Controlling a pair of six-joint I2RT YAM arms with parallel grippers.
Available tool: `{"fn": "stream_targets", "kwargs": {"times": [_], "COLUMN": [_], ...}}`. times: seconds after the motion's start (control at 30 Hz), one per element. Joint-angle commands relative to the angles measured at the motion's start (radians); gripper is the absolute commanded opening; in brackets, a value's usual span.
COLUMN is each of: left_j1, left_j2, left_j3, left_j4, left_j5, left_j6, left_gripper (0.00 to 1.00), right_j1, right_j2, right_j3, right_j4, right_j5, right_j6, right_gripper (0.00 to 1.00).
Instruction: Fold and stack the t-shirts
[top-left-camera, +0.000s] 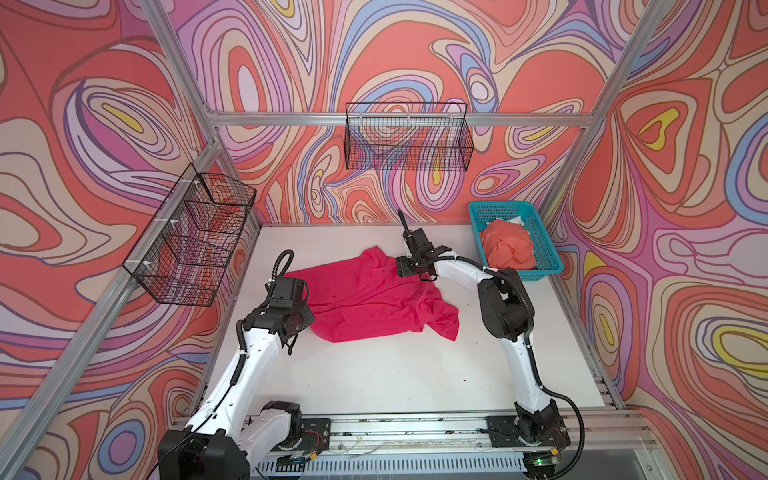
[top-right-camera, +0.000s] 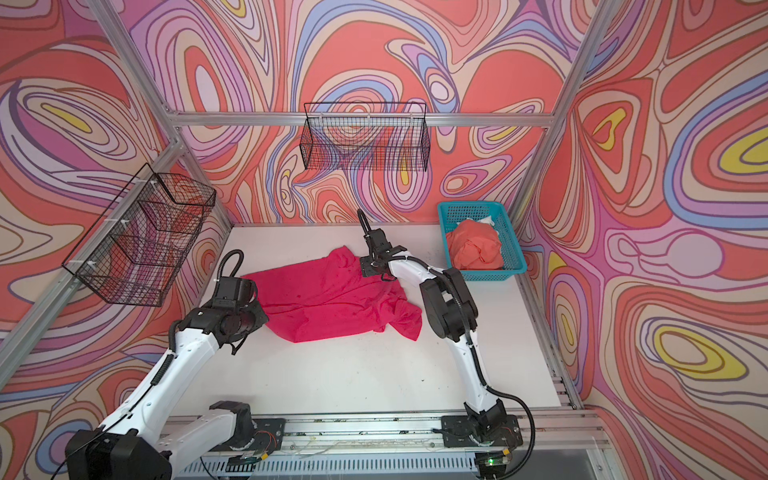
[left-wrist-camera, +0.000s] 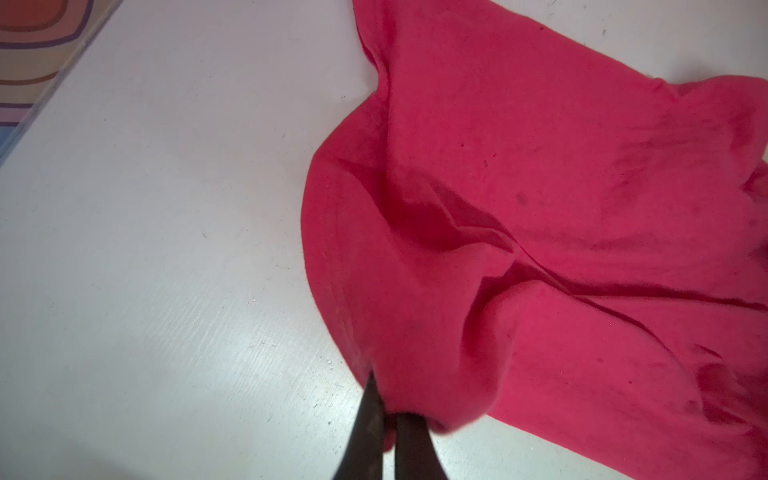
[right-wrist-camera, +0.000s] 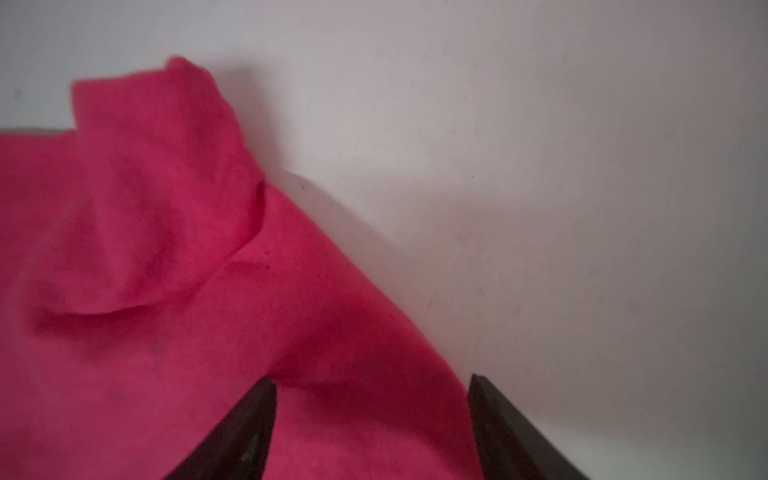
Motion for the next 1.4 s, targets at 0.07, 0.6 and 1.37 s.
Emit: {"fn": "stream_targets", "kwargs": {"times": [0.07, 0.6, 1.37], "left_j1": [0.003, 0.003, 0.143], "left_j2": [-0.017, -0.029, 0.281], "left_j3": [-0.004, -0.048, 0.157], "left_j4": [-0.06, -0.055, 0.156], "left_j5": [-0.003, -0.001, 0.0], "left_j6": [-0.022, -0.031, 0.118], "left_gripper": [0.0, 0.0, 0.0], "right_j1": [0.018, -0.099, 0.021], "right_j2": [0.095, 0.307, -0.894], "right_j3": [0.08, 0.452, -0.952], "right_j4": [-0.067, -0.166, -0.052], "right_j5": [0.186, 0.212, -0.096], "right_j6": [-0.059, 0.056, 0.44], "right_gripper": [0.83, 0.85, 0.75]}}
